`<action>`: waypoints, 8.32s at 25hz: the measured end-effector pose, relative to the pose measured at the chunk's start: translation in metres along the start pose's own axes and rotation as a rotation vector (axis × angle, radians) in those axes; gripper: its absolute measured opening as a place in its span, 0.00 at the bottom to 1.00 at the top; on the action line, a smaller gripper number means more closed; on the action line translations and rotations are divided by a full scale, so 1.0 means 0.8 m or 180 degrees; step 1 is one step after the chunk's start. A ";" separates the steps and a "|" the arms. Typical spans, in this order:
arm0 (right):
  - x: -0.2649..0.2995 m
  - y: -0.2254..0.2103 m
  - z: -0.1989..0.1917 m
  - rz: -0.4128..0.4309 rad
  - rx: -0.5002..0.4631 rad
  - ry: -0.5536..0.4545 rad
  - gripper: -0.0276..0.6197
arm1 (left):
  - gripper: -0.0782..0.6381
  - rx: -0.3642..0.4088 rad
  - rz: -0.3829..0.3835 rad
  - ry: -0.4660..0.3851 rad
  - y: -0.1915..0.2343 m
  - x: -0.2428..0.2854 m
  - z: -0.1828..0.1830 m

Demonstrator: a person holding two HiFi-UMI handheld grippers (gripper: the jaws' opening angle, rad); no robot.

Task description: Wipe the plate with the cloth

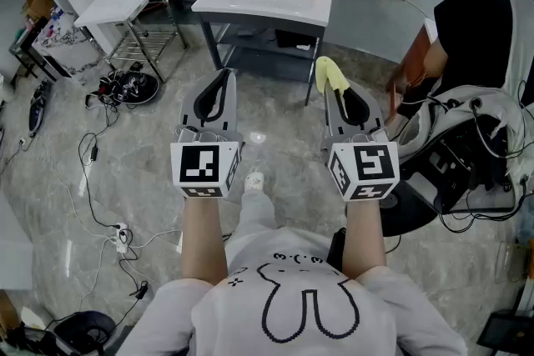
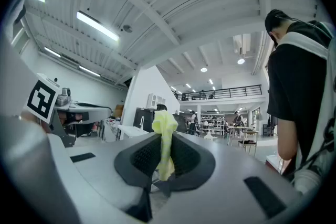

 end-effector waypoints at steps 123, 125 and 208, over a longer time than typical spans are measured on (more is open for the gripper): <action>1.032 -0.250 -0.516 0.0172 0.1030 0.2795 0.12 | 0.67 -0.1019 -0.0876 0.2661 0.418 0.972 -0.604; 1.036 -0.249 -0.527 0.0221 0.1033 0.2952 0.12 | 0.67 -0.0997 -0.1009 0.2795 0.414 0.981 -0.614; 1.051 -0.265 -0.356 -0.0264 0.1039 0.2583 0.12 | 0.13 -0.2108 -0.1405 0.2665 0.506 0.992 -0.510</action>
Point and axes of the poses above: the fingertips, and each gripper's own axes: x forward along the fingers, y to its left, z out of its top, the point moved 9 cm from there along -x, backward along the fingers, and after that the axes turned 3 degrees about -x, right-handed, at the moved point
